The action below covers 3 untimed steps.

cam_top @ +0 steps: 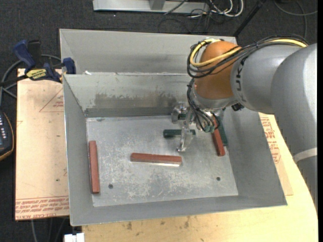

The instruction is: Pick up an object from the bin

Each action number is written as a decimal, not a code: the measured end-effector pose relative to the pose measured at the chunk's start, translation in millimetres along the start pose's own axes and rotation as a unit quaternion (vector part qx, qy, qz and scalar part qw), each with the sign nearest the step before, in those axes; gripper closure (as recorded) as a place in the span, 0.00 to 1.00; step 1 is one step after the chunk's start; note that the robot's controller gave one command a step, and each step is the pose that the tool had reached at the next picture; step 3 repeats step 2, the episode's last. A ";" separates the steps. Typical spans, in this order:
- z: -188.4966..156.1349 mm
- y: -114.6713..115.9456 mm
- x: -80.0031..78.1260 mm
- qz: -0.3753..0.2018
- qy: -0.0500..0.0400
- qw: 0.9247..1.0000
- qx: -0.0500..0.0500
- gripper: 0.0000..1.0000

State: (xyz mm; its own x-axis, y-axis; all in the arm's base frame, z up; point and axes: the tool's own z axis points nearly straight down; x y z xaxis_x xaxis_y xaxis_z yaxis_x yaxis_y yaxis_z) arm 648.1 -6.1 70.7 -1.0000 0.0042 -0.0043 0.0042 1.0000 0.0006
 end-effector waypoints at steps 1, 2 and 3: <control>-0.7 0.1 -0.1 0.000 0.001 1.000 0.000 1.00; -137.4 13.9 20.9 -0.074 -0.004 0.997 0.000 1.00; -137.4 13.9 20.9 -0.074 -0.004 0.997 0.000 1.00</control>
Offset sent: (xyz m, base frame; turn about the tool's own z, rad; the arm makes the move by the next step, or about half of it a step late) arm 0.0000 0.0000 0.0000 0.0000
